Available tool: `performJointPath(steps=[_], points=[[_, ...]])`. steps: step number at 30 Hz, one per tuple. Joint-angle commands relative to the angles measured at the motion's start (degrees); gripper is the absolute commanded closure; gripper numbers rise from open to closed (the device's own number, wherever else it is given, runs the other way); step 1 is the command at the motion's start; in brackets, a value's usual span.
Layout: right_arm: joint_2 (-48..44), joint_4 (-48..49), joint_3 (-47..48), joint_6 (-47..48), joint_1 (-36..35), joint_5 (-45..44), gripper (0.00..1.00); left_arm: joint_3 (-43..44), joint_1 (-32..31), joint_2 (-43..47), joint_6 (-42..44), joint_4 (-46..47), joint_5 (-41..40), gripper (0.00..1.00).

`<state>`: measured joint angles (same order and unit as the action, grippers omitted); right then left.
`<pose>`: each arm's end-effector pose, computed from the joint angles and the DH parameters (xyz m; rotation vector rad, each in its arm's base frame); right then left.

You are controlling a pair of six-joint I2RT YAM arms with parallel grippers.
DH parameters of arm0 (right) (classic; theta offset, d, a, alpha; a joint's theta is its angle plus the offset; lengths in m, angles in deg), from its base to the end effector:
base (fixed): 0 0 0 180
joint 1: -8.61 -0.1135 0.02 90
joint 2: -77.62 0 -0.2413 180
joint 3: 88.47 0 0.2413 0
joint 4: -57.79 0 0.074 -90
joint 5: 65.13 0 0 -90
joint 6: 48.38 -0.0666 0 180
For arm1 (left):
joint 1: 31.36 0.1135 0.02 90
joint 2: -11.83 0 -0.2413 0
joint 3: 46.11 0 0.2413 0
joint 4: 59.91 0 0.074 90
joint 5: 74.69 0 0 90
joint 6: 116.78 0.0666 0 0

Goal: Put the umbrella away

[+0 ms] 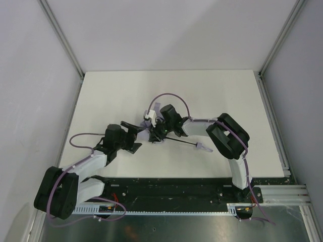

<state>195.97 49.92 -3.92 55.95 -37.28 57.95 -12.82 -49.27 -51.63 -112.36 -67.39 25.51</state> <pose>0.2746 0.3355 0.1053 -1.4273 1.8467 0.9435 0.2164 -0.0823 0.1229 -1.2938 2.1259 -1.0970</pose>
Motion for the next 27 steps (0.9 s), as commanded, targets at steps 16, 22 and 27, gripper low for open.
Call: performJointPath(steps=[16, 22, 27], points=[[6.9, -20.7, -6.2, -4.3, -0.5, 2.6, 1.00, -1.5, -1.4, -13.7, 2.1, 15.1, -5.9, 0.30], [6.0, -20.0, -6.2, -4.0, -1.1, 1.4, 1.00, -1.3, -1.8, -19.9, 4.3, 17.0, -4.9, 0.52], [5.0, -18.5, -6.3, -4.7, -1.3, 0.9, 1.00, -1.2, -2.2, -21.7, 5.7, 17.6, -4.9, 0.84]])
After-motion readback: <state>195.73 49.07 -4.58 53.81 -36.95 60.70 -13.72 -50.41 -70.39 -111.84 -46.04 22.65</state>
